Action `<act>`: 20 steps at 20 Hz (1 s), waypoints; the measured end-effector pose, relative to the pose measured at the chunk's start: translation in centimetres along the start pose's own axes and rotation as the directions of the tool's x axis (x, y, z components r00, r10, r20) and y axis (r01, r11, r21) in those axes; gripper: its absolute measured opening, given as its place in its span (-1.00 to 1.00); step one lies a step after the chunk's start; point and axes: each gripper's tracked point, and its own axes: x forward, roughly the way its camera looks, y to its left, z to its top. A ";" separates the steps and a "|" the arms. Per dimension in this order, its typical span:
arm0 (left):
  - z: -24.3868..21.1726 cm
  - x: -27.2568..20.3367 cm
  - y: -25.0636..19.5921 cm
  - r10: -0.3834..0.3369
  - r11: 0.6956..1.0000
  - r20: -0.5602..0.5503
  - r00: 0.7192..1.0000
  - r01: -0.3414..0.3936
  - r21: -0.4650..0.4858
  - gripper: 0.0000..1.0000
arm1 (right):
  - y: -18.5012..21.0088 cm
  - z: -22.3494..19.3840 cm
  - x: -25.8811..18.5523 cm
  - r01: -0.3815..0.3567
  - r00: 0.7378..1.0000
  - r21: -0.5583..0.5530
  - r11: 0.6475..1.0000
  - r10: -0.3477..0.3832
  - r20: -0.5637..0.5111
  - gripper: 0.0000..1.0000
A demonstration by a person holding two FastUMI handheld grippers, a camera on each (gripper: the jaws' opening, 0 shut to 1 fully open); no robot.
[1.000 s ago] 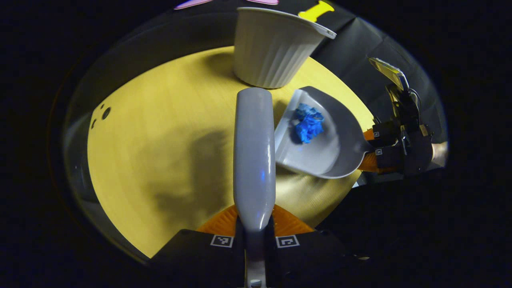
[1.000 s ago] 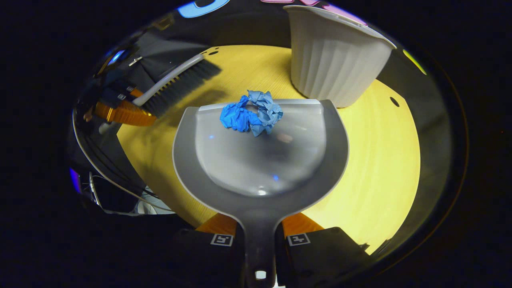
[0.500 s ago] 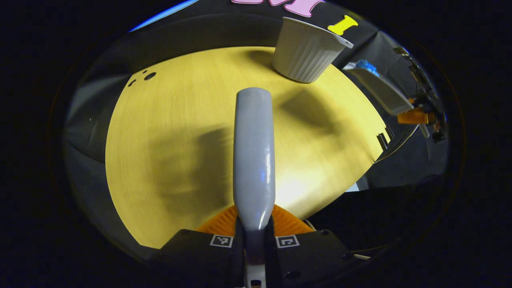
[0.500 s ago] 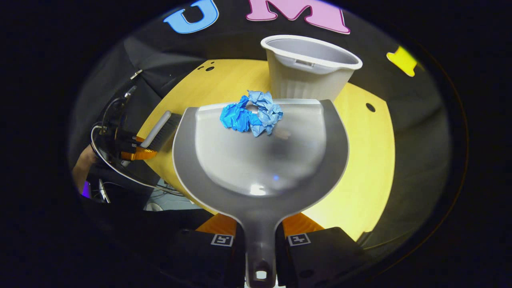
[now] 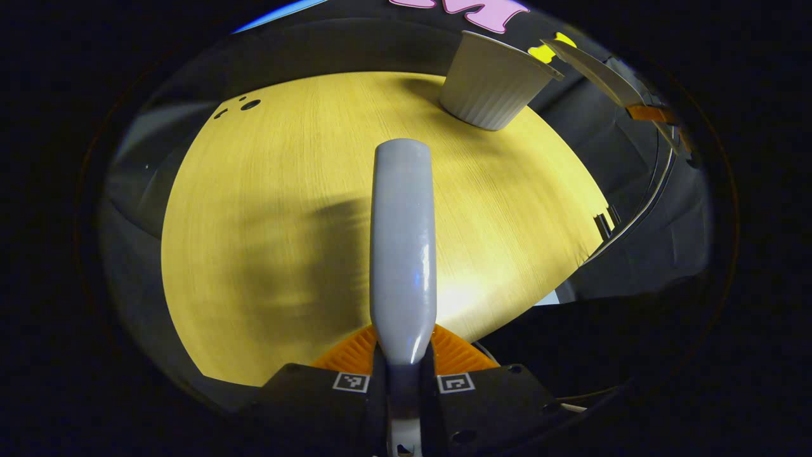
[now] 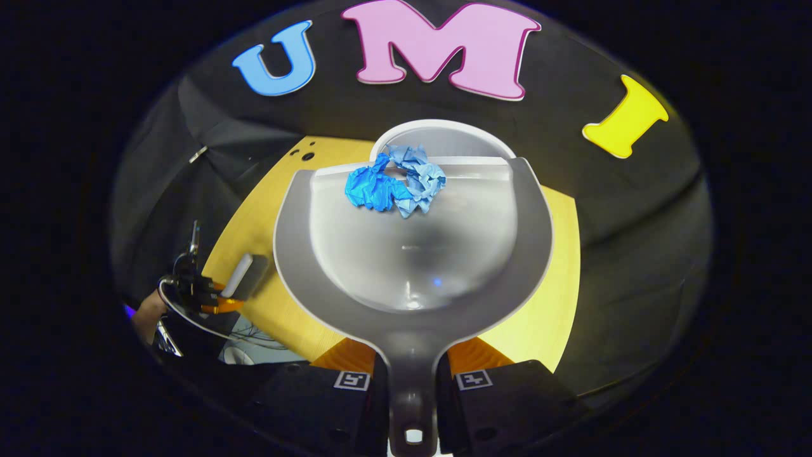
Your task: Pick up the small broom and dustpan from the desktop, sweep the trash into the dustpan with the broom, and then empty the trash into the garbage bin.
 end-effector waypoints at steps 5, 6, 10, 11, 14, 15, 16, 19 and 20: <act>2.0 -0.9 1.7 0.007 0.998 0.059 0.998 -0.003 -0.070 -0.51 | -3.2 5.7 2.7 0.098 0.993 0.052 0.994 -0.102 0.064 -0.31; 2.4 -1.0 1.7 0.006 0.997 0.065 0.998 -0.001 -0.082 -0.51 | -3.6 6.2 3.4 0.115 0.991 0.059 0.992 -0.119 0.067 -0.32; 2.4 -0.9 1.9 0.019 0.997 0.061 0.998 -0.014 -0.082 -0.51 | -5.2 8.1 6.2 0.170 0.983 0.075 0.983 -0.175 0.057 -0.31; 2.4 -0.8 1.7 0.020 0.996 0.061 0.998 -0.015 -0.082 -0.51 | -5.6 8.3 6.8 0.192 0.980 0.063 0.979 -0.195 0.050 -0.31; 2.5 -0.5 1.6 0.014 0.996 0.057 0.998 -0.008 -0.094 -0.51 | -6.8 8.6 8.0 0.274 0.961 0.014 0.962 -0.275 0.040 -0.31; 2.4 -0.5 1.6 0.015 0.995 0.055 0.998 -0.010 -0.098 -0.51 | -7.5 8.9 8.0 0.321 0.946 -0.023 0.947 -0.320 0.050 -0.31; 2.5 -0.4 1.6 0.016 0.995 0.053 0.998 -0.010 -0.102 -0.51 | -8.3 9.2 8.2 0.359 0.933 -0.061 0.931 -0.356 0.061 -0.32; 2.5 -0.1 1.3 0.012 0.993 0.050 0.999 -0.006 -0.114 -0.51 | -9.9 10.2 8.6 0.442 0.897 -0.155 0.884 -0.433 0.090 -0.31; 2.5 -0.1 1.3 0.011 0.993 0.050 0.999 -0.005 -0.117 -0.51 | -9.9 10.1 8.3 0.470 0.883 -0.183 0.864 -0.459 0.099 -0.31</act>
